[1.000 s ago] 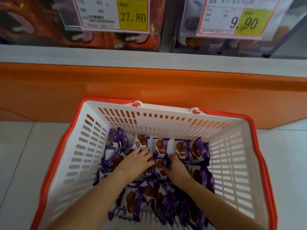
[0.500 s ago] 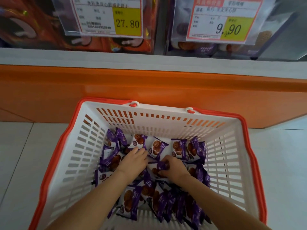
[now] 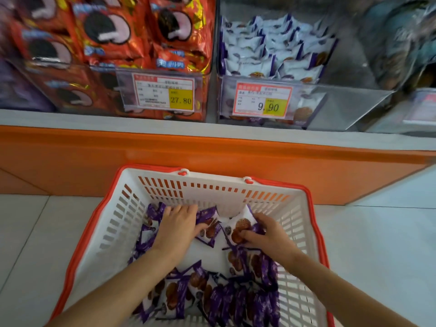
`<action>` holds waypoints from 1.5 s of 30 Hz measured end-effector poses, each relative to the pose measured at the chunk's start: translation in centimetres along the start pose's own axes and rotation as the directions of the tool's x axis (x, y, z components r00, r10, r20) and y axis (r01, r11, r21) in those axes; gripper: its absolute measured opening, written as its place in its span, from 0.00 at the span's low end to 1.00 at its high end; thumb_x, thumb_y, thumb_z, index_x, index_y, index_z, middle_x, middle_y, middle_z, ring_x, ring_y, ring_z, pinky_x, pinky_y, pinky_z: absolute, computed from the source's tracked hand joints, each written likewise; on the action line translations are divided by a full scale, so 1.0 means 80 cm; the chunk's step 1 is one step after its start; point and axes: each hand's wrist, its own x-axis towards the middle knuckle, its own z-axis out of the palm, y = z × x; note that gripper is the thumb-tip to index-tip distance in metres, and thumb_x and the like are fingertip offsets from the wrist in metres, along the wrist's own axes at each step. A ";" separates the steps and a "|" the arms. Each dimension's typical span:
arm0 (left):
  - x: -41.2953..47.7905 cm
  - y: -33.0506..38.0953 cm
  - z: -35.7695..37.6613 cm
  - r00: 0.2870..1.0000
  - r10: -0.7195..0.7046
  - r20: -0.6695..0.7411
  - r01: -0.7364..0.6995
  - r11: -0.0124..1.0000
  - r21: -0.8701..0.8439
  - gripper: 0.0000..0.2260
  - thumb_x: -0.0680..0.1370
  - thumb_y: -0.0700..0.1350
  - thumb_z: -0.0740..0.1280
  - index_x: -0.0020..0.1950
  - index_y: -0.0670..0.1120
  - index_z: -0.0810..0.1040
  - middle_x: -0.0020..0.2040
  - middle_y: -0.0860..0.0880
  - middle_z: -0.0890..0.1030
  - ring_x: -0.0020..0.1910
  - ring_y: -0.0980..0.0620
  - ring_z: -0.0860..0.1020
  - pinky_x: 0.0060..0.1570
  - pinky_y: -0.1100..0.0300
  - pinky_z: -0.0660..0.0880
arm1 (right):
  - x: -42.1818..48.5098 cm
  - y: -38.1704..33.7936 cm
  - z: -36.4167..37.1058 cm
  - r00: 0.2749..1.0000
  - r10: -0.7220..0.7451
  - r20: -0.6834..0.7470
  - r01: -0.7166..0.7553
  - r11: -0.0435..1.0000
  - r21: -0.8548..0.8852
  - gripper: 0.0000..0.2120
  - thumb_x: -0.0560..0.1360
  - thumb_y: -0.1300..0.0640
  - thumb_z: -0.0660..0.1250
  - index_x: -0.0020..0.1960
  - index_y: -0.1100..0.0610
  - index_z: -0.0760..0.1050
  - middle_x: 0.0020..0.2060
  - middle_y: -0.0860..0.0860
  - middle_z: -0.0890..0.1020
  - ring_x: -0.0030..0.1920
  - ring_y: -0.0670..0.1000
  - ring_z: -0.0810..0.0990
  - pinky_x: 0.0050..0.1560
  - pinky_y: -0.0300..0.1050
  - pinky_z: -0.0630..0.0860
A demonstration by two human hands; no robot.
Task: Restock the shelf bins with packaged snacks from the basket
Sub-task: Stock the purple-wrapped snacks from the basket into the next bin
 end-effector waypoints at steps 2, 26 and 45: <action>0.000 0.011 -0.022 0.998 -0.056 -0.002 0.056 0.992 -0.111 0.19 0.74 0.61 0.65 0.53 0.47 0.75 0.47 0.52 0.80 0.50 0.50 0.78 0.53 0.56 0.70 | -0.016 -0.018 -0.010 1.000 -0.009 0.025 0.004 0.980 0.197 0.16 0.72 0.65 0.70 0.59 0.57 0.74 0.46 0.51 0.84 0.46 0.50 0.84 0.46 0.45 0.82; 0.032 0.104 -0.239 0.782 0.185 -0.595 -0.349 0.921 -0.174 0.17 0.78 0.56 0.58 0.56 0.44 0.74 0.56 0.48 0.75 0.57 0.52 0.68 0.60 0.58 0.67 | -0.153 -0.136 -0.138 0.908 -0.390 -0.156 0.397 0.917 0.021 0.12 0.72 0.58 0.71 0.55 0.53 0.78 0.42 0.47 0.85 0.41 0.47 0.84 0.36 0.39 0.79; 0.102 0.085 -0.233 0.723 0.323 -0.611 -0.442 0.896 -0.049 0.20 0.78 0.54 0.58 0.55 0.39 0.76 0.55 0.43 0.78 0.59 0.50 0.69 0.64 0.52 0.66 | 0.009 -0.299 -0.222 0.584 -0.754 -0.302 -0.195 0.231 -0.953 0.20 0.77 0.61 0.65 0.67 0.57 0.64 0.59 0.58 0.75 0.54 0.62 0.78 0.40 0.49 0.68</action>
